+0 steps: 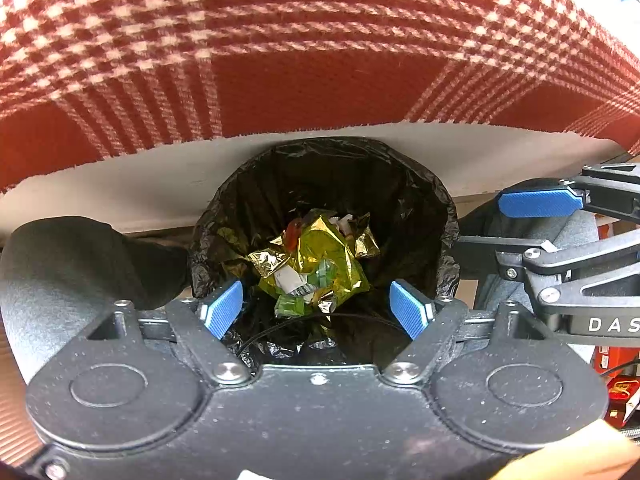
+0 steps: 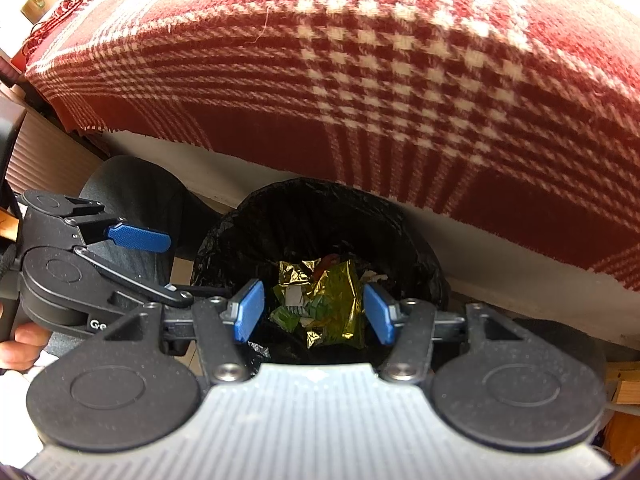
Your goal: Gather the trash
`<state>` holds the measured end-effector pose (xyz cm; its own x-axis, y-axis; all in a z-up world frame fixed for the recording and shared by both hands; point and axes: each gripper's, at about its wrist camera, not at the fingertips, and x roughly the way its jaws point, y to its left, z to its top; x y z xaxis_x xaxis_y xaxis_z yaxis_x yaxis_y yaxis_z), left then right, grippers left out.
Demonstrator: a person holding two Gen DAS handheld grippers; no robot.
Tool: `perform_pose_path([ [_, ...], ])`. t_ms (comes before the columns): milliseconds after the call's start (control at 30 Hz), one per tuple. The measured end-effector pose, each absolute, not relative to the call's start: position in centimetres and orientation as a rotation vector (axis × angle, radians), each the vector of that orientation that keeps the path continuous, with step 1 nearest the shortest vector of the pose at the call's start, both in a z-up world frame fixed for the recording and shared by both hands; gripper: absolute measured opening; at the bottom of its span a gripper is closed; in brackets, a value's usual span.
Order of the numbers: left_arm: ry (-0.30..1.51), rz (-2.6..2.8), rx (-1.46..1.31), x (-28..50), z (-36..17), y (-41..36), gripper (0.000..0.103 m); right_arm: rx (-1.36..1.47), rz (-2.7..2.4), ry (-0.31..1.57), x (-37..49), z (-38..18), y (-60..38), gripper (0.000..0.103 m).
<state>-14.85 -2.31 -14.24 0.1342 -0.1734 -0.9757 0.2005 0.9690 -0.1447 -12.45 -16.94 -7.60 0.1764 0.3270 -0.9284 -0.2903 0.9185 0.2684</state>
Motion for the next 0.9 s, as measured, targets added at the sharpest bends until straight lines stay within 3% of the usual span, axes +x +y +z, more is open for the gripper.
perform_pose_path([
  [900,1.434,-0.255,0.02,-14.66,-14.74,-2.23,0.08,0.022,0.435,1.377,-12.25,-8.29,-16.62,0.072],
])
